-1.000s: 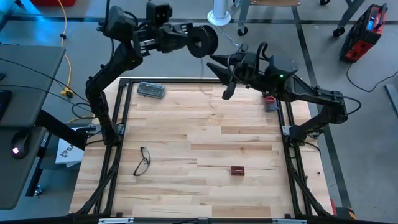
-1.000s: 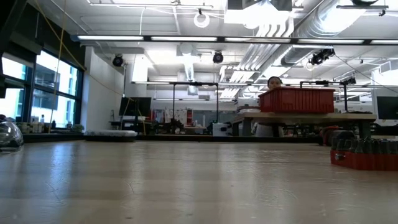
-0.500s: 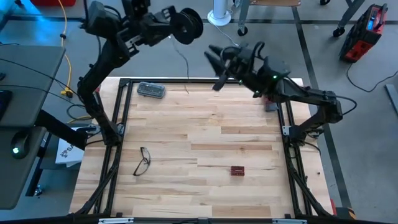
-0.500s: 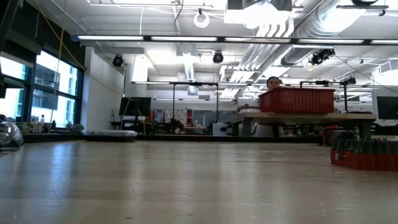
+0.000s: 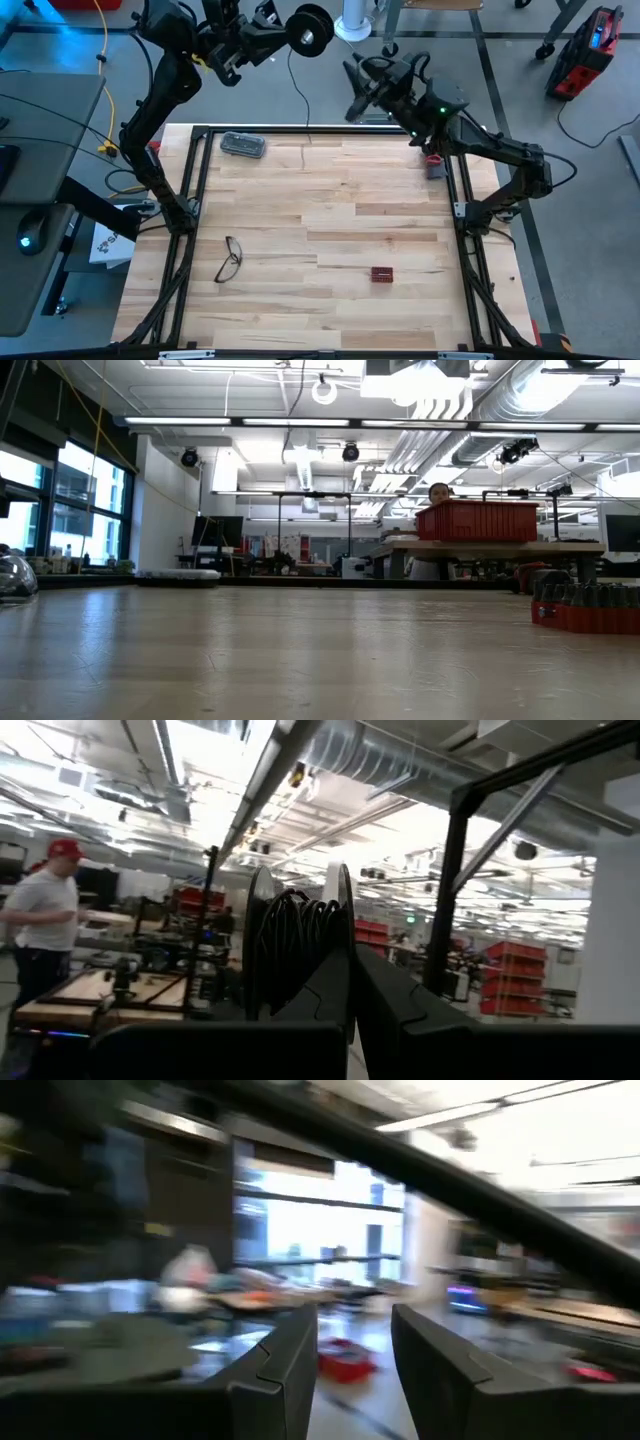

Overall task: Coil cords
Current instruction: Coil the black wire into the spool

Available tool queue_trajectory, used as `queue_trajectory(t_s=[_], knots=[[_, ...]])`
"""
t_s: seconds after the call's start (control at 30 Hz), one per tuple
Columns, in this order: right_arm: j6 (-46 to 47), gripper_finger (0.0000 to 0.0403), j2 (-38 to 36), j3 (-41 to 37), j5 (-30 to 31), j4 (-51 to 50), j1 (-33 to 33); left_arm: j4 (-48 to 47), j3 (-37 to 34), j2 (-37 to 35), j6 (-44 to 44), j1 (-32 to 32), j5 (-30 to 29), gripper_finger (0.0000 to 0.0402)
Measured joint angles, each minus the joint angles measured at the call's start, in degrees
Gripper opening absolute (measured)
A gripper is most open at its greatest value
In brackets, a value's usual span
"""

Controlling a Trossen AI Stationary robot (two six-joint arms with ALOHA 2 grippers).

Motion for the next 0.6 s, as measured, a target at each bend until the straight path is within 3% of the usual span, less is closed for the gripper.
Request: queue_trajectory(t_s=[0.17, 0.6], knots=[[7.8, 0.0122, 0.1, 0.0, -13.0, -3.3, 0.2, 0.3, 0.0, 0.0, -0.5, 0.6, -0.5, 0.0001], [5.3, 0.0122, -1.1, 0.0, -22.2, -3.5, 0.7, -6.5, 0.0, 0.0, 4.7, 3.1, 1.6, 0.0001]])
